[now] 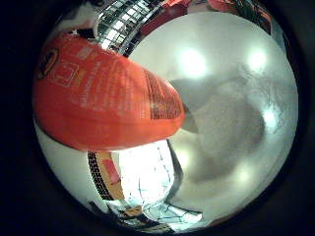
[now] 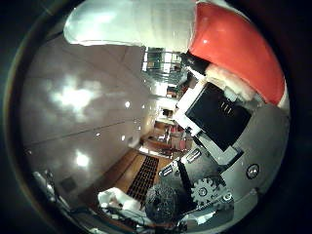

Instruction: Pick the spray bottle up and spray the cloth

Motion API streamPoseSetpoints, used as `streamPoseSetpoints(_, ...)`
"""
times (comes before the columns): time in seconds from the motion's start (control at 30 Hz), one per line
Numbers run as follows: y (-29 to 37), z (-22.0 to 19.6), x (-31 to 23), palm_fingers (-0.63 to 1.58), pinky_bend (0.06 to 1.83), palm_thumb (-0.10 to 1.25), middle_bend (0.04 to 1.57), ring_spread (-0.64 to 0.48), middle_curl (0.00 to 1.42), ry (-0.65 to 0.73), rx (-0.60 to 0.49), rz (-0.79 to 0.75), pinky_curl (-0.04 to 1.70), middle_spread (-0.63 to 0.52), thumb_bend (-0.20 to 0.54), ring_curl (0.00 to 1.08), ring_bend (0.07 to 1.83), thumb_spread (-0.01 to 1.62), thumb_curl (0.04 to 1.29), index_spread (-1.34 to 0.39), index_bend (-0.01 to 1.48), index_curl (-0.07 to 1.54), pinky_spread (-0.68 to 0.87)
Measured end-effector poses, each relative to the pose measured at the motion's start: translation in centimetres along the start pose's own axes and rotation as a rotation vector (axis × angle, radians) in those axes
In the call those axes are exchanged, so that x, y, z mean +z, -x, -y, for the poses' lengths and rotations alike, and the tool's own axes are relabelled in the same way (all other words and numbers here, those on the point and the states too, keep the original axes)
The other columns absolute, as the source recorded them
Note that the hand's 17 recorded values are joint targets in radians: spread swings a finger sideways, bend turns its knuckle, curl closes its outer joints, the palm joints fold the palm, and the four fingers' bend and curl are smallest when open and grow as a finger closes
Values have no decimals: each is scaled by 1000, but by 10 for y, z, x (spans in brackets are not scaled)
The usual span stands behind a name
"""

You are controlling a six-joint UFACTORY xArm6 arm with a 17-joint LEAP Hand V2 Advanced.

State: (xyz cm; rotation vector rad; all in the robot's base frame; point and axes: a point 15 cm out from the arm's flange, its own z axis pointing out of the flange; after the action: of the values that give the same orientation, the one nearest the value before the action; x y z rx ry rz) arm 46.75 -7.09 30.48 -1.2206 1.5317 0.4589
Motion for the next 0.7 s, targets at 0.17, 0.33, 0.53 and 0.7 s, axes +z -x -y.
streamPoseSetpoints(0.17, 24, -10, -36, 1178, 1216, 1074, 1350, -152, 621, 148, -28, -121, 945, -70, -14, 588, 1482, 922, 728, -205, 1129, 748, -158)
streamPoseSetpoints(0.33, 60, -30, -73, 1179, 1178, 1069, 1365, -153, 611, 375, -45, -273, 1033, -73, -15, 588, 1488, 909, 749, -205, 1130, 745, -163)
streamPoseSetpoints(0.53, 97, -62, -99, 1183, 1130, 1056, 1370, -152, 601, 634, -44, -468, 1117, -83, -16, 586, 1487, 893, 769, -205, 1129, 743, -172)
streamPoseSetpoints(0.7, 114, -91, -98, 1185, 1102, 1048, 1371, -154, 595, 834, -65, -622, 1165, -86, -15, 586, 1483, 885, 785, -205, 1131, 741, -179)
